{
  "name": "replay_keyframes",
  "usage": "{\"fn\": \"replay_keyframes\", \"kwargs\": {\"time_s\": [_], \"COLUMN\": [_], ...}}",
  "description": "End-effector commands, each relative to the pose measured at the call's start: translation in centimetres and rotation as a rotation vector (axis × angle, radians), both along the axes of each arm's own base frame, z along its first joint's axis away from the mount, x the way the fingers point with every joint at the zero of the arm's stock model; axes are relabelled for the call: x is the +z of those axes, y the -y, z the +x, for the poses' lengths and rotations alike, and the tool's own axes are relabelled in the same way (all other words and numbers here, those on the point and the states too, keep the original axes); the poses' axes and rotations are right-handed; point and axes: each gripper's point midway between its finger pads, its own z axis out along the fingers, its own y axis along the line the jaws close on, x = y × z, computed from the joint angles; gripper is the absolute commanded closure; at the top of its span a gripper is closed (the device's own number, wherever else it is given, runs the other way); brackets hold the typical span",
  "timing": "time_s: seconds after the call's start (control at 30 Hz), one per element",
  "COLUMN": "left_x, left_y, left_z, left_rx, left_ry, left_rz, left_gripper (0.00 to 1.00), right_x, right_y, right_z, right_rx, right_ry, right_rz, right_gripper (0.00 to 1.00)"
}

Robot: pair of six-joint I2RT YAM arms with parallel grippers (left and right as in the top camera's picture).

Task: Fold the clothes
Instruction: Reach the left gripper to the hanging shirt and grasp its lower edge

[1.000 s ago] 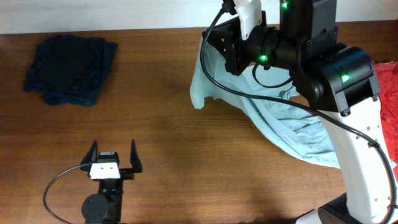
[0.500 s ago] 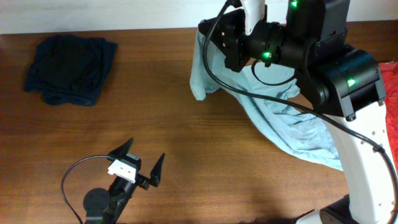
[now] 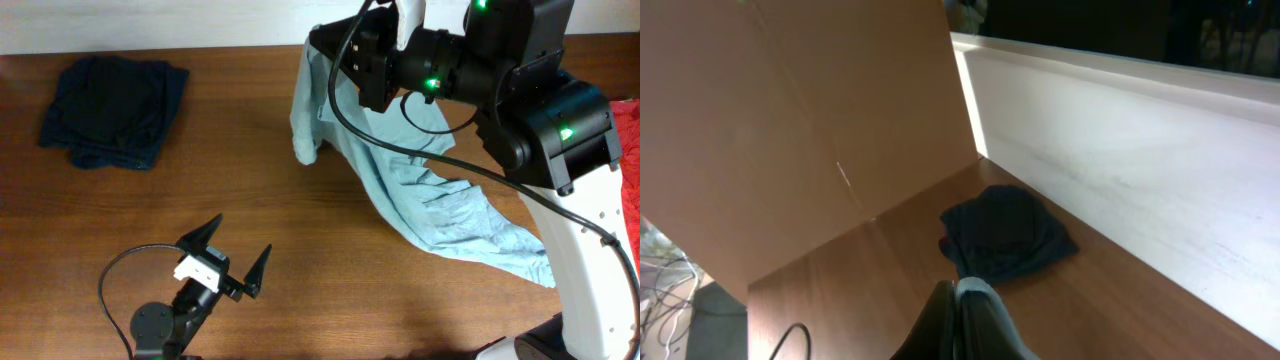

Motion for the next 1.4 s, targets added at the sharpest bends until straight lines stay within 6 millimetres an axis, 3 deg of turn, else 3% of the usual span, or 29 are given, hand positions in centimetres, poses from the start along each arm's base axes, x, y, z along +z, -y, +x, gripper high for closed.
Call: {"fn": "replay_keyframes", "kwargs": {"time_s": [0.0, 0.3, 0.5, 0.7, 0.87, 1.1, 1.23, 1.37], "left_x": [1.5, 6.0, 5.5, 6.5, 7.6, 4.7, 6.0, 6.9], "left_y": [0.6, 0.4, 3.0, 3.2, 3.4, 4.9, 6.2, 6.4], "left_z": [-0.4, 3.6, 5.7, 7.1, 7.1, 4.5, 2.4, 2.5], "left_rx": [-0.048, -0.02, -0.212, -0.226, -0.239, -0.382, -0.537, -0.545], "left_ry": [0.013, -0.133, -0.261, -0.22, -0.161, -0.342, -0.299, -0.241], "left_rz": [-0.009, 0.008, -0.009, -0.007, -0.003, -0.04, -0.053, -0.039], "left_gripper": [0.0, 0.01, 0.01, 0.0, 0.01, 0.01, 0.0, 0.01], "right_x": [2.5, 2.5, 1.0, -2.2, -3.8, -4.0, -3.9, -4.0], "right_y": [0.2, 0.3, 0.6, 0.6, 0.3, -0.1, -0.2, -0.2], "right_z": [-1.9, -1.7, -1.5, -1.2, -0.4, 0.5, 0.5, 0.5], "right_rx": [0.027, 0.015, -0.011, -0.022, -0.025, -0.036, -0.035, -0.037], "right_ry": [0.058, 0.059, 0.0, -0.124, -0.171, -0.2, -0.196, -0.209], "right_rz": [0.038, 0.036, 0.003, -0.059, -0.081, -0.056, -0.054, -0.052], "right_gripper": [0.96, 0.96, 0.96, 0.96, 0.96, 0.96, 0.96, 0.96]}}
